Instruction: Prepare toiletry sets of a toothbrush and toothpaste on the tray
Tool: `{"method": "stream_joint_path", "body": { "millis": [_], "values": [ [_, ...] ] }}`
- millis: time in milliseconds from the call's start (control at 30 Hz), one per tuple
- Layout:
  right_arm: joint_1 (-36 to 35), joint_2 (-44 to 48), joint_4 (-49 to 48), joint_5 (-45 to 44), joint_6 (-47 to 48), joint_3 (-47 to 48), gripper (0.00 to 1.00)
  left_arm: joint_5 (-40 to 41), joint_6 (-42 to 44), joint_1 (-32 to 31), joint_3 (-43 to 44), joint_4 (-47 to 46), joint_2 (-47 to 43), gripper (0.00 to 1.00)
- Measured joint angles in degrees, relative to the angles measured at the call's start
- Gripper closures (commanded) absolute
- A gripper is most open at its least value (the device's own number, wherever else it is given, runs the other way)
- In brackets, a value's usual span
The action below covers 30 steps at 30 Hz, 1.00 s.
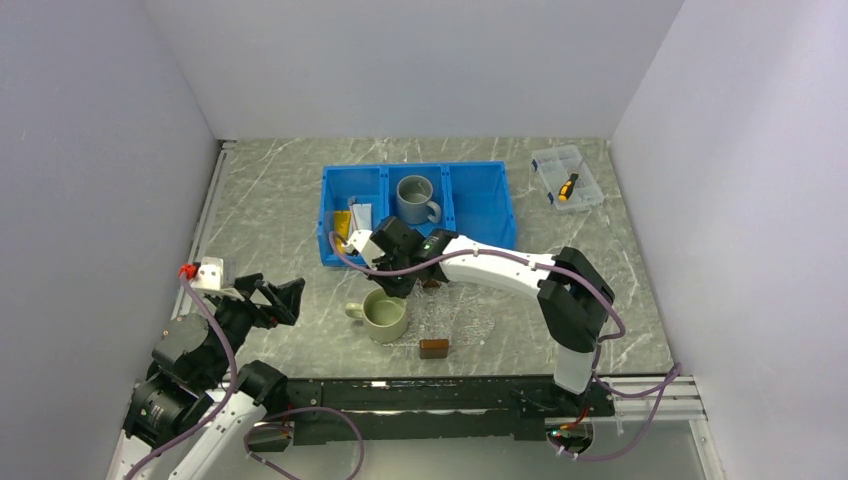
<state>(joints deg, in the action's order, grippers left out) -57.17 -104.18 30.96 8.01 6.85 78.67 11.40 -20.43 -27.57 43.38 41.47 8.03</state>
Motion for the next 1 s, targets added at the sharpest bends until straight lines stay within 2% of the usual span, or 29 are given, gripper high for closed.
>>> {"method": "stream_joint_path", "body": {
  "millis": [1000],
  "values": [
    [0.0, 2.3, -1.5, -0.3, 0.0, -3.3, 1.0, -0.1, 0.0, 0.0, 0.0, 0.0, 0.4, 0.01]
  ]
}}
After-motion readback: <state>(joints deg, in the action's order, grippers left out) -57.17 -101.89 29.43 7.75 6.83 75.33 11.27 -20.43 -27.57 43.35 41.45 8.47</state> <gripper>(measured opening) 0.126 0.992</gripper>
